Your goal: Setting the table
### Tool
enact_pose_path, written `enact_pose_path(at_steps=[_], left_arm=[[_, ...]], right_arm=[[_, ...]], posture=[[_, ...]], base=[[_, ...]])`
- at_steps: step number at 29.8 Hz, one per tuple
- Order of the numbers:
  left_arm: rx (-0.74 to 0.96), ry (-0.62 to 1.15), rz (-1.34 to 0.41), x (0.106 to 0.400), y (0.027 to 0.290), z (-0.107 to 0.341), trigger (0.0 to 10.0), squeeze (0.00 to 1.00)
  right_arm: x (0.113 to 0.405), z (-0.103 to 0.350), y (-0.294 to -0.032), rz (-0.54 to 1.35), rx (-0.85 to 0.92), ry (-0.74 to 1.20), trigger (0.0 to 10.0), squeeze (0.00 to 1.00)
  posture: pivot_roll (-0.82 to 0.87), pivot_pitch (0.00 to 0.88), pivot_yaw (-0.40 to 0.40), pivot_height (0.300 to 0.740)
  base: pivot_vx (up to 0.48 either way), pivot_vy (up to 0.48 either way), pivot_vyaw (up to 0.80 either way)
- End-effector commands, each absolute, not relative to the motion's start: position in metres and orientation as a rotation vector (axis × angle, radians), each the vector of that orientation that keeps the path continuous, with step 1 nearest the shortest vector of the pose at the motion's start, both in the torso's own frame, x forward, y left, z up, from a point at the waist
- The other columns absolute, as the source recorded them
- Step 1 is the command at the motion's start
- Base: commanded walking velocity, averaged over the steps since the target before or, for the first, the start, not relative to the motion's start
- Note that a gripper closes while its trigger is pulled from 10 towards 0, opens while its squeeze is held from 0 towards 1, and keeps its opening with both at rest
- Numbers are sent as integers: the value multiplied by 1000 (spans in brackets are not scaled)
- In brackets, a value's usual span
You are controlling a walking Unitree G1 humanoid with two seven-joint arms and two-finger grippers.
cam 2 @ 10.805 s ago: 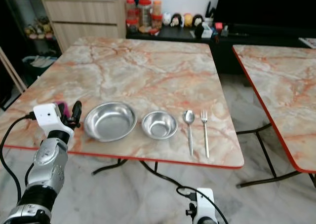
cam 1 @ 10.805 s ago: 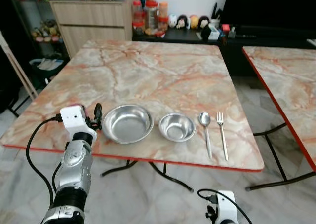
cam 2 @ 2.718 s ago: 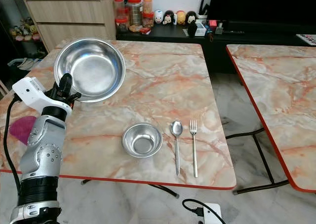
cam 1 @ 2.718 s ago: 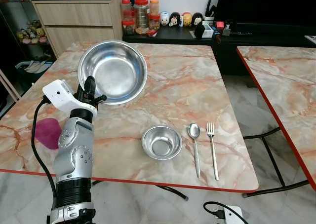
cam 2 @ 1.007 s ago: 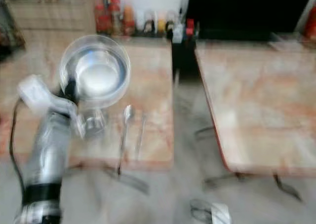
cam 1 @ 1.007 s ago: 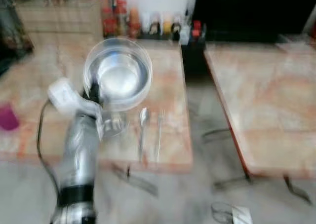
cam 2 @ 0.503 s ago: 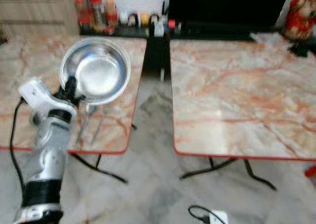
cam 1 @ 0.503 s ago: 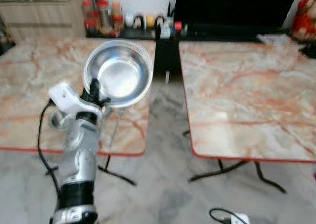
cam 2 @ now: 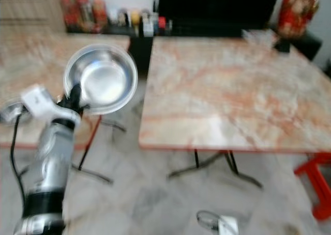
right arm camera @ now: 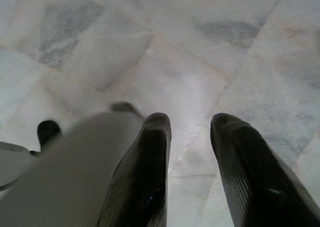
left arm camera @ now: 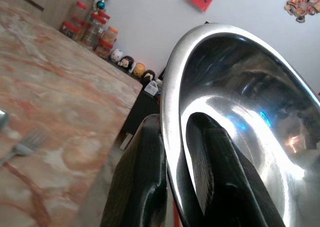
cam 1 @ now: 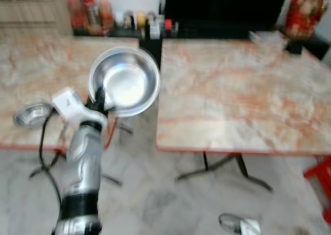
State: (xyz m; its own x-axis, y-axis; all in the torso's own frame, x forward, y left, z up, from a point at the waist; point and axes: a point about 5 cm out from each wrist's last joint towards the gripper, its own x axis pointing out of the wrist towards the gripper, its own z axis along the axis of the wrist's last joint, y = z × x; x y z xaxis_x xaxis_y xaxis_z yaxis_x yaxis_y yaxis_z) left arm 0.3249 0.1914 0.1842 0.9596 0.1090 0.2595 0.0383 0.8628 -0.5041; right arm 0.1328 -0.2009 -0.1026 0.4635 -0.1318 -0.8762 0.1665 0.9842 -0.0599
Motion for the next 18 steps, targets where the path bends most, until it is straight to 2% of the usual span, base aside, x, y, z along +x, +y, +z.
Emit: enact_pose_path(at_steps=[1,10,15,18], left_arm=[[-539,-319,5,326,184,195,10000,0],[-525,-317,1,324,185,194,10000,0],[-503,-288,14,322,188,187,10000,0],[-489,-279,10,321,187,185,10000,0]], right_arm=[[134,-101,-209,-205,31,1063,10000,0],[135,-100,-210,-196,27,1050,10000,0],[134,-100,-211,-197,22,1049,10000,0],[134,-100,-211,-198,23,1047,10000,0]], posture=[[20,0,-9,725],[24,0,-12,725],[23,0,-13,725],[24,0,-12,725]], base=[[0,-424,0],[0,-421,0],[0,-290,0],[0,0,0]])
